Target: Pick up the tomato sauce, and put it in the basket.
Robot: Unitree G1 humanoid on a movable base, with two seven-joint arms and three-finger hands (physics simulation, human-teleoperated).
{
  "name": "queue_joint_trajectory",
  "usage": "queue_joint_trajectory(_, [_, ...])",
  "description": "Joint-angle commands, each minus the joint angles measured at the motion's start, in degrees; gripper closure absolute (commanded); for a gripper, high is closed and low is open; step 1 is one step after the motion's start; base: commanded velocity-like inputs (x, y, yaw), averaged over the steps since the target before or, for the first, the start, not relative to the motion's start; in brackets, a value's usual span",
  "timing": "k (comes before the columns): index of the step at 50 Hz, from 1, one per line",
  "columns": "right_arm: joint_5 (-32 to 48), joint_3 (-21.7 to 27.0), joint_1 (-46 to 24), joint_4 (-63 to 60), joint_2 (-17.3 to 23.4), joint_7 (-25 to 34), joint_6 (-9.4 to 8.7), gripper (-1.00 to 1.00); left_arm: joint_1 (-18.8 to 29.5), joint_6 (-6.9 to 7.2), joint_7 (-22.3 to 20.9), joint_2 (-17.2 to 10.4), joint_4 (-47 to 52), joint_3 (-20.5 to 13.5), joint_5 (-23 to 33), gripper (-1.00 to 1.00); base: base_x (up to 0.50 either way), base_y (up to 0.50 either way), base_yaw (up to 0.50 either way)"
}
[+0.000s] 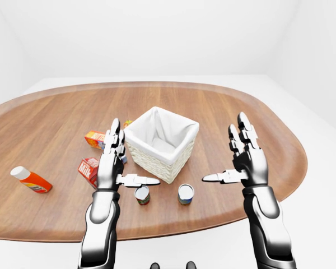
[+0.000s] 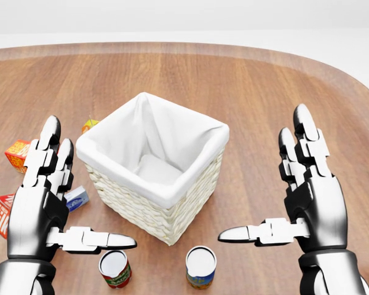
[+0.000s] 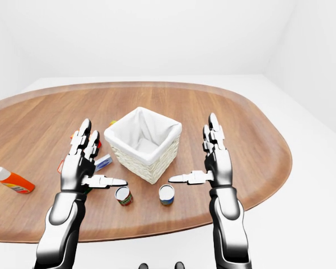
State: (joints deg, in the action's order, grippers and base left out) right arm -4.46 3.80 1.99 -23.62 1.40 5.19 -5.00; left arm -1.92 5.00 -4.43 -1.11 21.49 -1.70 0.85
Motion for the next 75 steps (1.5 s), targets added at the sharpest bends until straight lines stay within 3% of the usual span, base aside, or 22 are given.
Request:
queue_joint_trajectory(1, [0.6,-0.1,0.08,0.76,-0.08,-0.26,0.0,-1.0,0.01,0.0,-0.04,-0.02,-0.22,0.0,0.02,-1.0,0.0,0.0,0.0])
queue_joint_trajectory(55, [0.27,-0.04,-0.2,1.21,-0.02,-0.11,0.0,-1.0,-0.22,0.0,-0.22,-0.15,0.44,0.24,2.11,-1.0,0.03,0.0,0.0])
queue_joint_trajectory(75, [0.61,-0.18,0.18,0.64,-0.07,-0.19,0.0,-1.0,-0.29,0.0,0.35,-0.7,0.67,-0.09,9.41,-1.0,0.0,0.0,0.0])
